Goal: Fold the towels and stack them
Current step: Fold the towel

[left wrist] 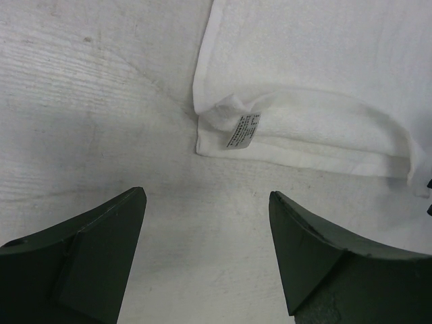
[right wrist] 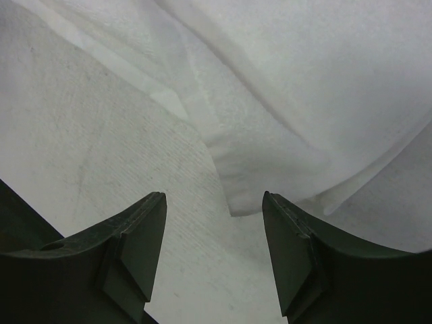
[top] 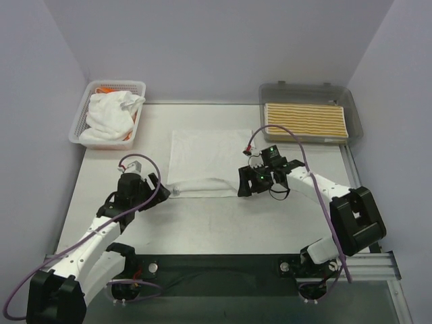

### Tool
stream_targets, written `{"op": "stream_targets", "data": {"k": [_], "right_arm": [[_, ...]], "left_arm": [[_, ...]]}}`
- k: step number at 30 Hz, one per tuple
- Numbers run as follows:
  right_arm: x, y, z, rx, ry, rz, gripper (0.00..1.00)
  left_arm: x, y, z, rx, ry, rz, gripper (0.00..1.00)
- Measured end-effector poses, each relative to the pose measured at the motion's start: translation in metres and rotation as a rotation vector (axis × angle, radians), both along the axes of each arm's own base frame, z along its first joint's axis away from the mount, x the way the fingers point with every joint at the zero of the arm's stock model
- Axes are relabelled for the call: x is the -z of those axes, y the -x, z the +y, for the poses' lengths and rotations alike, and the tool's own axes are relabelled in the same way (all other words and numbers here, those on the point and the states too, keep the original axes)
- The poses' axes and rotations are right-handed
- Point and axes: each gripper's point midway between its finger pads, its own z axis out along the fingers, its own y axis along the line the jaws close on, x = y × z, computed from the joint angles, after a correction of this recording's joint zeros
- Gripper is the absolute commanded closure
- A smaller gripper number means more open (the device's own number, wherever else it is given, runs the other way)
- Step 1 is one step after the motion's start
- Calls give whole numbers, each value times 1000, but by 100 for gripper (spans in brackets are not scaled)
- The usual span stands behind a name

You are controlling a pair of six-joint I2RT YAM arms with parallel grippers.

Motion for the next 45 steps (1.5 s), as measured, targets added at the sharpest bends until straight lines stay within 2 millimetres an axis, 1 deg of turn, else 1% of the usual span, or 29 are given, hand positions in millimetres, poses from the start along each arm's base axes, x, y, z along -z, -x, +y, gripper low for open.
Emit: {"op": "stream_targets", "data": {"k": [5,11,15,19,20,23,25,26,28,30,31,32,34,36,37,41,45], "right_arm": [[14,19,-12,55,44,88,43],[10,31,-25,136,88,131,43],[4,31,-35,231,100,115,41],[0,31,-46,370,70,96,40],[0,30,-48,407,54,91,39],[4,29,-53,510,9,95,34],[8,28,-55,566,-13,103,34],[10,28,-55,598,-27,112,30],[14,26,-55,655,-55,124,26],[17,24,-55,713,-80,137,26],[19,23,-55,741,-93,142,27],[20,22,-55,767,-103,144,28],[23,20,-56,812,-119,150,30],[25,18,-57,843,-131,155,32],[26,17,-56,858,-136,160,33],[30,13,-54,894,-153,180,36],[35,12,-52,919,-163,200,37]], "left_arm": [[6,0,-1,-14,15,28,16],[18,-2,-3,-31,14,84,16],[19,-12,-6,-44,26,90,17],[25,-19,-9,-61,41,103,21],[26,-20,-9,-66,44,109,23],[29,-24,-11,-86,64,117,26],[29,-28,-13,-98,78,116,29],[29,-30,-13,-104,83,119,30],[26,-37,-16,-113,95,116,38],[22,-45,-18,-116,103,105,42],[20,-48,-19,-118,108,100,52],[18,-51,-20,-122,114,94,54],[17,-54,-21,-122,119,89,66],[17,-54,-21,-122,121,90,72],[17,-54,-22,-121,122,89,78],[18,-51,-22,-116,122,91,84],[21,-47,-22,-103,124,96,84]]}}
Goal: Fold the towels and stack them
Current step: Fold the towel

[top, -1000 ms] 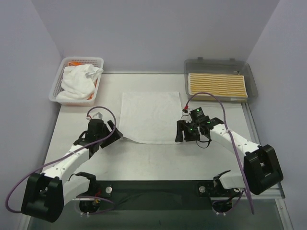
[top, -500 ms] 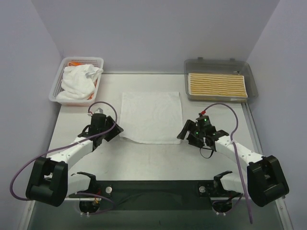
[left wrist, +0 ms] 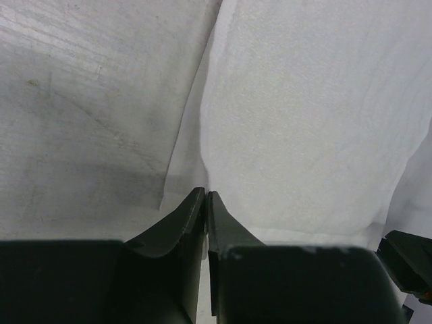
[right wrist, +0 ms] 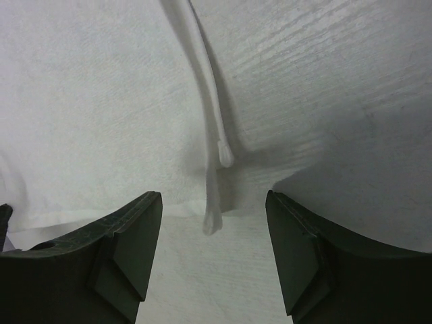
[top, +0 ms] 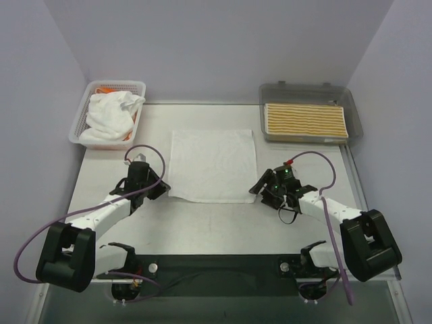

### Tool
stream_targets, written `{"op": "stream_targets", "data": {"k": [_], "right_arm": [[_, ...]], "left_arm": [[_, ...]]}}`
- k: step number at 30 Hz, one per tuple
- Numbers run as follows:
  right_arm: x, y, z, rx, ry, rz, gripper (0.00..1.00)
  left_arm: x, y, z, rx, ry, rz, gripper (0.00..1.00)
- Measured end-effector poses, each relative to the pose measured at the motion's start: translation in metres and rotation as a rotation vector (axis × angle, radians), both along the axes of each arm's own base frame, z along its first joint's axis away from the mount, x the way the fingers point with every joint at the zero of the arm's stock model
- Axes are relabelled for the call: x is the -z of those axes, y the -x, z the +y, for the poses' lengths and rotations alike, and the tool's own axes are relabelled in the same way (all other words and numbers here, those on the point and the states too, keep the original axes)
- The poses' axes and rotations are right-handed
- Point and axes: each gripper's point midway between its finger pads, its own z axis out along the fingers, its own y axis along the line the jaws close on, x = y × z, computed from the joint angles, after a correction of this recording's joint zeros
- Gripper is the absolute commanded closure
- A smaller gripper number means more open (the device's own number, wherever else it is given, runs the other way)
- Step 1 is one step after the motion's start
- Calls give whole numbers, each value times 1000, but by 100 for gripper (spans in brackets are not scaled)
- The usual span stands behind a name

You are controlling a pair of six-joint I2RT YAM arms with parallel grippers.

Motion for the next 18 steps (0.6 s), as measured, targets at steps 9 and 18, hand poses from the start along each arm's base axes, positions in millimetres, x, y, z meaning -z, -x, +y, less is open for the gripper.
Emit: {"op": "stream_targets", "data": {"k": [9,18], "right_arm": [[-1,-10,13,-5,-22,-17,38],[1,-12,16,-8,1,-12,42]], "left_arm": [[3,5,0,34,-18,-1,49],[10,11,-4,103,-59,10,64]]}}
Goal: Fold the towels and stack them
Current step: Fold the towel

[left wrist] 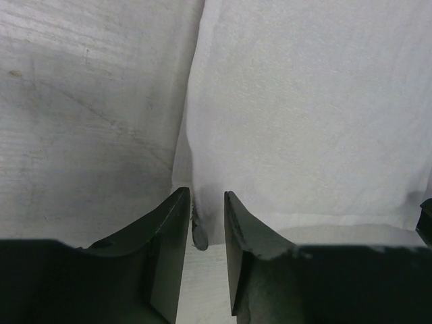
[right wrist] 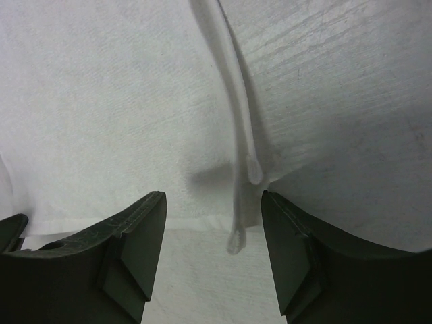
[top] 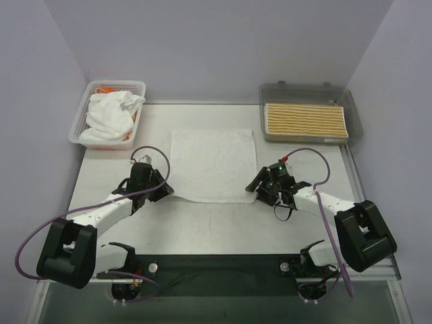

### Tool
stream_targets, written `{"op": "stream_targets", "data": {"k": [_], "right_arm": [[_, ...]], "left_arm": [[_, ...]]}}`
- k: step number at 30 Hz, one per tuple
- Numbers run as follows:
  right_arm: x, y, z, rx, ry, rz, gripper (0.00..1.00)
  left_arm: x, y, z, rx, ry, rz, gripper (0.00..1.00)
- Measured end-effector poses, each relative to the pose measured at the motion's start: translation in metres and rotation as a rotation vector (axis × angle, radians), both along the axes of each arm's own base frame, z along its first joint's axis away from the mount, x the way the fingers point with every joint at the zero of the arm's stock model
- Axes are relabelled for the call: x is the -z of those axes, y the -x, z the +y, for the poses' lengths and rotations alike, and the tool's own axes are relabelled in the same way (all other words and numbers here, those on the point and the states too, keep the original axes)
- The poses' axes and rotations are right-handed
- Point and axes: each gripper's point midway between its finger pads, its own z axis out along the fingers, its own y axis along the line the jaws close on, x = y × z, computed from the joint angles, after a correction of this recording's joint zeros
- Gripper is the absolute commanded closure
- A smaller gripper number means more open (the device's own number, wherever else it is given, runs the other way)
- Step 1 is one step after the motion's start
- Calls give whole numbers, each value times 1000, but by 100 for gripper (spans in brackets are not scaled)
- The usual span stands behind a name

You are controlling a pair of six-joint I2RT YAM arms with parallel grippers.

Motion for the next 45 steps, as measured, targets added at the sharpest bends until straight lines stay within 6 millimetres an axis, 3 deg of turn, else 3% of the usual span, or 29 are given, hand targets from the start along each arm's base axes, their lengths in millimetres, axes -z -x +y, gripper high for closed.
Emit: {"op": "stream_targets", "data": {"k": [6,15,18,24,32,37,45], "right_arm": [[1,1,5,-15,6,12,46],[6,9,2,-17,27,46,65],[8,11,0,-18,32,56,75],[11,15,-2,-21,47,75,100],[7,16,-4,-28,60,87,100],[-37,-22,2,-27,27,7,100],[-162,-155,-1,21,-33,-290,100]], "left_arm": [[8,7,-5,46,-24,30,78],[-1,6,-3,62,-47,6,93],[-3,5,-3,61,-48,-1,100],[-3,6,-3,60,-49,1,100],[-12,1,-3,56,-49,-9,100],[-59,-36,1,26,-27,-109,100],[-160,-149,8,-23,33,-323,100]]}}
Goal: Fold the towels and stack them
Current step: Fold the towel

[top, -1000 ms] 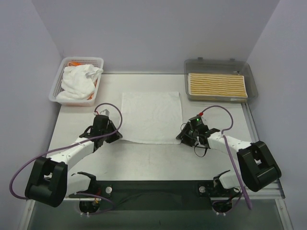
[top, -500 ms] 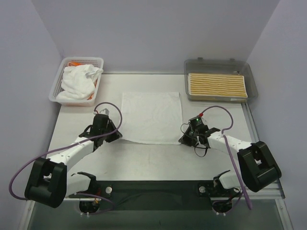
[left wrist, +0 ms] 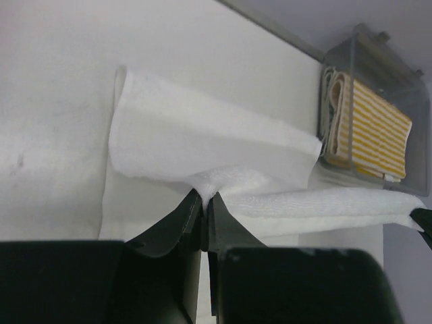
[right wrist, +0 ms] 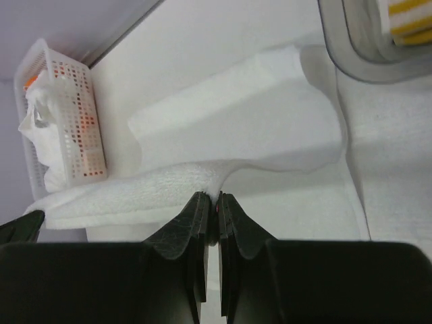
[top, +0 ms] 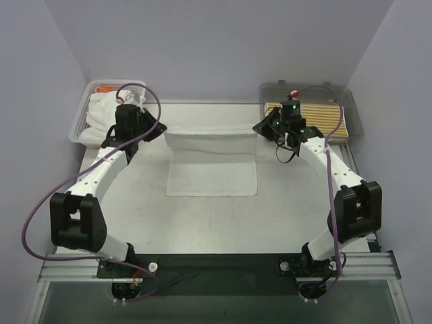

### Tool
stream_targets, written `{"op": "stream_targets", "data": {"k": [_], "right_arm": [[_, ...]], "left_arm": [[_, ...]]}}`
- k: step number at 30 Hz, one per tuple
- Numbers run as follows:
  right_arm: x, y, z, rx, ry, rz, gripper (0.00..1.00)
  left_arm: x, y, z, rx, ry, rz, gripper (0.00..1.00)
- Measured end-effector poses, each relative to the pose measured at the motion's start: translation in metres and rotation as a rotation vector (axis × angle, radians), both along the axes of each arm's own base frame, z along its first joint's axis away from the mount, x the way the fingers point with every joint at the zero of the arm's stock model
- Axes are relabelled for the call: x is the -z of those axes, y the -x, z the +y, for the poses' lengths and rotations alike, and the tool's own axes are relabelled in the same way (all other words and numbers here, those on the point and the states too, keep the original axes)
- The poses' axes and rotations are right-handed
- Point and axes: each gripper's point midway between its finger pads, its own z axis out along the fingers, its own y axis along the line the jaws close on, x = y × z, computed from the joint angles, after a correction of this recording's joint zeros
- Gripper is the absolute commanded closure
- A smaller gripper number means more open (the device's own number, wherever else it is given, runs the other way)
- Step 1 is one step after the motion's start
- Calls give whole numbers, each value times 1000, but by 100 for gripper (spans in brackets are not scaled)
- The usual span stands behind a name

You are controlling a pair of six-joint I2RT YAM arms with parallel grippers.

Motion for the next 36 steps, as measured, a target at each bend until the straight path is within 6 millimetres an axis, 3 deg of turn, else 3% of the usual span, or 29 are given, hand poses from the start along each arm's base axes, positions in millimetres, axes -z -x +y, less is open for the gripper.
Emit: {"op": "stream_targets", "data": {"k": [4,7,13,18,23,26,28,30,36], "right_arm": [[-47,-69,8,-27,2,-126,100],[-66,-115,11,-47,13,-210,100],[-79,-180,2,-54,27,-341,100],[-83,-213,-10,-53,36,-454,100],[-96,-224,-15,-67,60,-557,100],[-108,-227,-14,-81,56,-617,100],[-106,-225,-12,-91,49,-625,100],[-92,-219,-11,-100,43,-600,100],[-12,-176,-7,-130,-1,-385,100]], "left_arm": [[-30,-55,-3,14,22,-91,100],[-43,-94,-2,17,38,-150,100],[-68,-166,-1,15,95,-280,100],[-91,-210,-7,40,143,-389,100],[-103,-228,-15,80,164,-455,100],[-102,-228,-17,95,168,-461,100],[-97,-226,-17,103,174,-464,100],[-80,-219,-16,105,178,-433,100],[3,-177,-13,101,203,-216,100]]}}
